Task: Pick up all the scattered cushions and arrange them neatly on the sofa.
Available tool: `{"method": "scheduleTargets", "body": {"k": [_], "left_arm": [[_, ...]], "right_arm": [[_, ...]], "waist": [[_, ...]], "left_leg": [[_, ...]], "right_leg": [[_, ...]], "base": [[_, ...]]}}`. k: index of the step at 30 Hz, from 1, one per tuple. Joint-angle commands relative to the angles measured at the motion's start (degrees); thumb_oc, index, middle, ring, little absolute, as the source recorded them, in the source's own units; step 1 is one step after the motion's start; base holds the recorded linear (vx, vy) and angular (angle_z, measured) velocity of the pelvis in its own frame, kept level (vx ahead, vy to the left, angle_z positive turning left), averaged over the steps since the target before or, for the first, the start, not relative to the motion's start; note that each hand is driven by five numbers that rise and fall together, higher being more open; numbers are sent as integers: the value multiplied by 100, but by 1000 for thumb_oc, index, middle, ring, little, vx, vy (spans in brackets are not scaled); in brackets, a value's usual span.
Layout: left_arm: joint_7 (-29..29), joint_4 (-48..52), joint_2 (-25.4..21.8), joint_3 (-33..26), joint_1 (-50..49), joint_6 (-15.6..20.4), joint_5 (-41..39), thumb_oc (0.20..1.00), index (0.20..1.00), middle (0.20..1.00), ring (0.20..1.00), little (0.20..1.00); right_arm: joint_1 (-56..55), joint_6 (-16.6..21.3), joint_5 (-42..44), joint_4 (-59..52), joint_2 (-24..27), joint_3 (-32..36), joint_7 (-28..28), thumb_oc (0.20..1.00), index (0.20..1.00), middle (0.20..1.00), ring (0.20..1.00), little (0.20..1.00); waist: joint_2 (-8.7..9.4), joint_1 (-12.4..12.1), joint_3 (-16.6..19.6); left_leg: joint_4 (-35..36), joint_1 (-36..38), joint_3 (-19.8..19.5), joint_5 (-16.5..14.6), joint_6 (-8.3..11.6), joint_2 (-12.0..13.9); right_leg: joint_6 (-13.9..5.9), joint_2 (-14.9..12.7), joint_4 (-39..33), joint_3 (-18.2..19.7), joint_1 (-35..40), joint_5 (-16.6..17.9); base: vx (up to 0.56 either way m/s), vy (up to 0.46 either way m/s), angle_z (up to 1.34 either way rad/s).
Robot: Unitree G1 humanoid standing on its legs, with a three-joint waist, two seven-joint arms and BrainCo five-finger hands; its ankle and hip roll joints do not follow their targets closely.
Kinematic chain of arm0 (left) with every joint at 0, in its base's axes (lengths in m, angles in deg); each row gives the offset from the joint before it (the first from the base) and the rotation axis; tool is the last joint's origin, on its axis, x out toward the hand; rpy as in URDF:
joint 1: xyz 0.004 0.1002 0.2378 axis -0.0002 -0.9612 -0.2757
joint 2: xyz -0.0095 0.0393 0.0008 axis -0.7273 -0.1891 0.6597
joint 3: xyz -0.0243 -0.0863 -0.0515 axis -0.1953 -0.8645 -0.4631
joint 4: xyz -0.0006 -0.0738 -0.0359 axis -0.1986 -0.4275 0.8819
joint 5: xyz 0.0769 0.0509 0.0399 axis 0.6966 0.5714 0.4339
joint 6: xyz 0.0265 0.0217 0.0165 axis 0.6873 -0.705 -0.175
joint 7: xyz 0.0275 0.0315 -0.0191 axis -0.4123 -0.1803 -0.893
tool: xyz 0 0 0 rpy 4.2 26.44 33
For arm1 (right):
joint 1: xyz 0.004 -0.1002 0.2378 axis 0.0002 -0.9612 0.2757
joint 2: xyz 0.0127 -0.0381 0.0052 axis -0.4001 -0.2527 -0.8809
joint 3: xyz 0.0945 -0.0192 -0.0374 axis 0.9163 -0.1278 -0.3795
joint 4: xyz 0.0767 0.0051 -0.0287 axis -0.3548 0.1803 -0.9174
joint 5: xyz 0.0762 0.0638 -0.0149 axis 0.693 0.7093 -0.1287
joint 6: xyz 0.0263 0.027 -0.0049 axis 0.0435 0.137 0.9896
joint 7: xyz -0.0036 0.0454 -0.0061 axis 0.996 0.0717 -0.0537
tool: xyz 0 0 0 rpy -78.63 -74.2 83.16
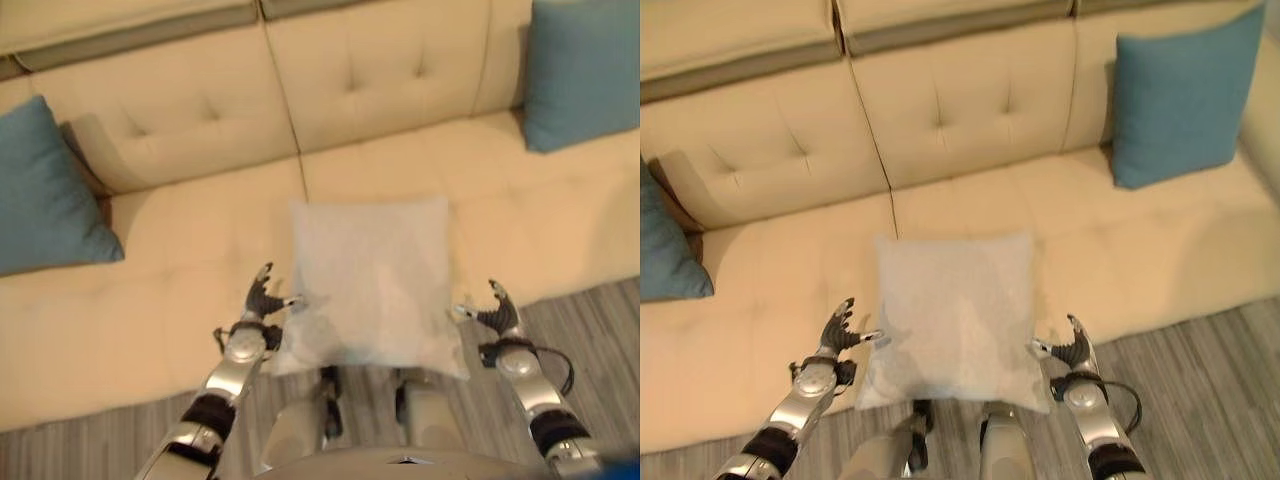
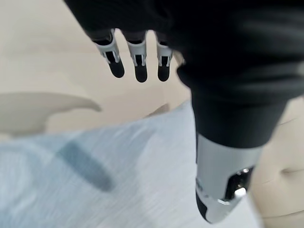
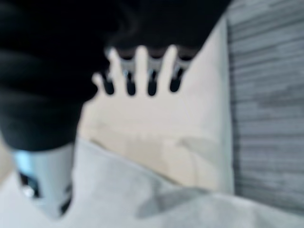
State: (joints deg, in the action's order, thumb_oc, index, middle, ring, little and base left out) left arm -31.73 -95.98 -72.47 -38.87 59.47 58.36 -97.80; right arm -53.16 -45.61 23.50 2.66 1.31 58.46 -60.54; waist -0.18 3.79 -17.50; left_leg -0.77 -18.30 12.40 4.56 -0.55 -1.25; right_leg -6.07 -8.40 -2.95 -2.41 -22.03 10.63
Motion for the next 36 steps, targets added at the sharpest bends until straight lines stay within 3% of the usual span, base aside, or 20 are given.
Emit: {"method": "scheduleTargets", "body": {"k": [1,7,17,19,20,21,22,24,36], "left_arm": [[-479,-142,-15,-29,326,278,-293,1000,1000,1000,1000,1000],[-958,-583,120,134,1173,253,-508,1000,1000,1000,1000,1000],[-1252,-1098,406,189,1831,81,-702,1000,1000,1000,1000,1000],[-1056,-1033,436,298,1866,146,-891,1000,1000,1000,1000,1000],[-928,-987,464,362,1873,174,-991,1000,1000,1000,1000,1000],[-927,-988,464,363,1874,175,-993,922,922,922,922,922],[-783,-821,505,438,1868,257,-1236,200,200,200,200,200],[-633,-526,653,486,1889,439,-1752,200,200,200,200,200],[-524,533,571,596,1926,777,-2134,200,200,200,200,200]], "right_arm": [[171,92,232,-298,99,-51,674,1000,1000,1000,1000,1000],[996,116,493,-3,-72,-312,1239,1000,1000,1000,1000,1000],[1522,189,507,-235,-286,-713,1356,1000,1000,1000,1000,1000],[1598,208,494,-311,-275,-770,1305,573,573,573,573,573],[1632,223,497,-346,-268,-782,1253,501,501,501,501,501],[1632,223,497,-346,-268,-781,1253,200,200,200,200,200],[1695,221,478,-408,-245,-827,1170,200,200,200,200,200],[1805,228,449,-492,-256,-897,1146,200,200,200,200,200],[2321,320,299,-539,-252,-1137,982,200,200,200,200,200]], "waist": [[-8,-18,-21],[-49,35,-404],[29,98,-555],[39,113,-552],[36,114,-547],[35,115,-544],[21,110,-546],[11,97,-566],[-56,-46,-511]], "left_leg": [[-806,-469,-231,-851,144,85],[-1097,-1216,-173,-846,150,107],[-1109,-1699,-226,-791,169,55],[-1085,-1729,-253,-786,169,42],[-1078,-1757,-261,-780,168,34],[-1079,-1761,-262,-779,168,34],[-1062,-1778,-286,-774,161,15],[-1022,-1783,-329,-748,170,0],[-899,-1695,-444,-703,186,-62]], "right_leg": [[-196,-223,793,-111,-92,-716],[-217,-251,948,14,-866,-625],[-226,-293,911,30,-1352,-497],[-230,-294,903,27,-1392,-483],[-232,-296,896,23,-1407,-480],[-232,-296,896,22,-1410,-480],[-234,-303,889,15,-1429,-473],[-244,-311,870,-15,-1439,-463],[-266,-352,824,-109,-1357,-459]], "base": [[-86,35,-7],[-68,48,-3],[-6,6,-4],[13,-13,8],[3,-3,4],[0,0,0],[0,0,0],[5,-9,2],[10,-16,6]]}}
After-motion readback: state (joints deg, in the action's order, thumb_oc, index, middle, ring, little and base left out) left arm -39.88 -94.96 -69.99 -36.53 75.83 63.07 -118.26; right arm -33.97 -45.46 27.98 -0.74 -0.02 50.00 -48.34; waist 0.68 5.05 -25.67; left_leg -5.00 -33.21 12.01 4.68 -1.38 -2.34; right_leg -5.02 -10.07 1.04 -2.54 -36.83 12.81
